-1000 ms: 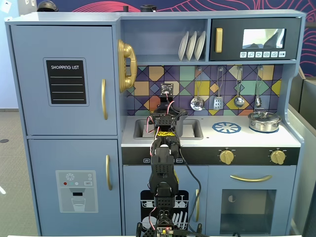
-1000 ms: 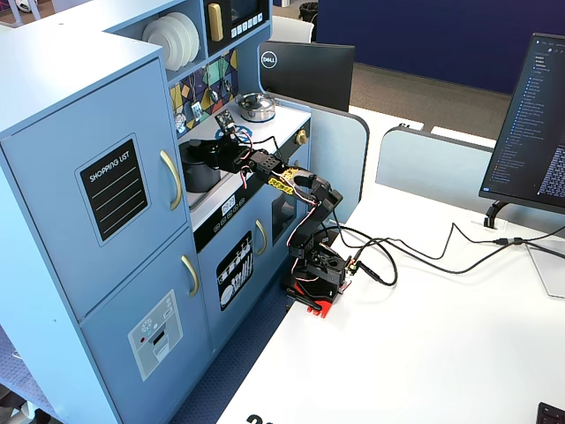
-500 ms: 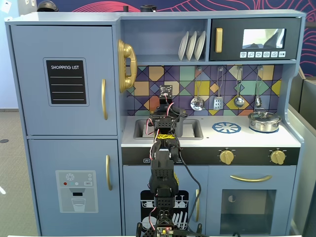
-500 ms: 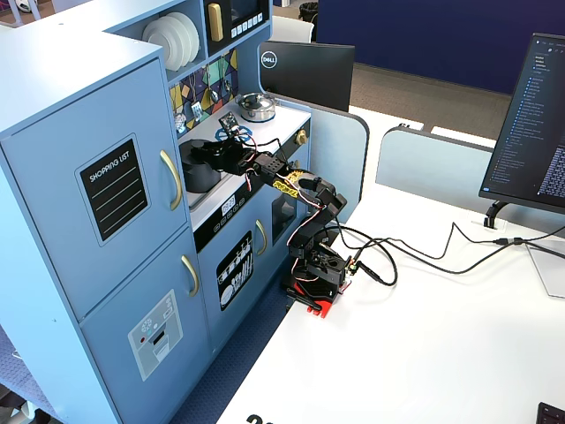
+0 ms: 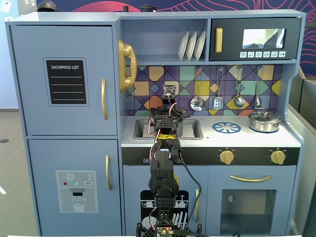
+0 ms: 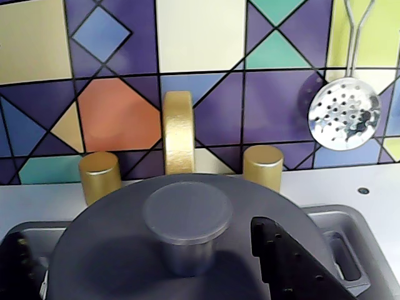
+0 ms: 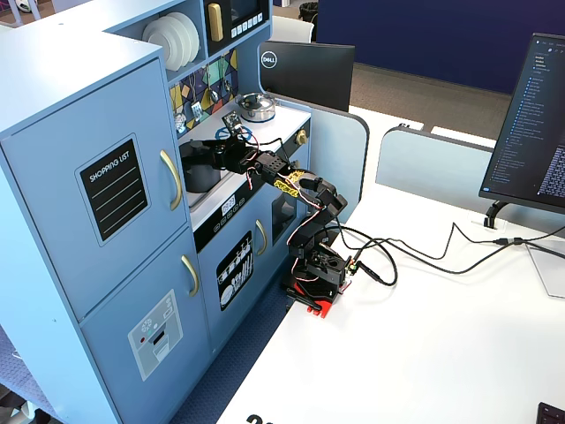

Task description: Pick up the lid from the counter and put it on the gray recipient

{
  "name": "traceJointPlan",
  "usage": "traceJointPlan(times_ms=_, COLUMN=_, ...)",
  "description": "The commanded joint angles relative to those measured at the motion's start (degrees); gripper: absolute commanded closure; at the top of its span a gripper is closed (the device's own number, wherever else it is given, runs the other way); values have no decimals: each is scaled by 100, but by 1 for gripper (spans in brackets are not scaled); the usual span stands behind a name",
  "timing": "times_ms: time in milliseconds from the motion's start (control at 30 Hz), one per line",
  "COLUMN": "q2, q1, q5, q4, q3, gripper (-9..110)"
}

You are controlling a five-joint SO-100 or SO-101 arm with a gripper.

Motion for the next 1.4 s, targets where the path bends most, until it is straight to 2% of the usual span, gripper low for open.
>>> traceJointPlan(times_ms=0, q2=466, q1=167, q5=0, q4=-167, q3=-352, gripper=58)
traceJointPlan(times_ms=233, q2=1652, q1=-105, q5=35, q4=809, q3=-79, gripper=64)
traceJointPlan(times_ms=400, q2=3129, q1=-571, q5=483, q4=3322, q3=176, gripper=88)
traceJointPlan(times_ms=500, q2=3850, q1=-729, q5=422, q4=4210, q3=721, gripper=102)
traceJointPlan(times_ms=700, q2=4474, q1=-439, q5=501, q4=5616, q3=2188, gripper=102)
traceJointPlan(times_ms=900, q2=5089, q1=-712, q5=835, q4=5361, q3=4333, gripper=102)
traceJointPlan(times_ms=1067, q2=5590, q1=-826, q5=1072, q4=5361, q3=5502, gripper=102)
traceJointPlan(times_ms=1167, q2=5590, q1=-642, q5=756, q4=5396, q3=6029, gripper=102)
traceJointPlan(times_ms=1267, q2=5607, q1=-712, q5=1459, q4=5959, q3=6073, gripper=102)
traceJointPlan(times_ms=1367, q2=5678, q1=-756, q5=1143, q4=6653, q3=6073, gripper=101)
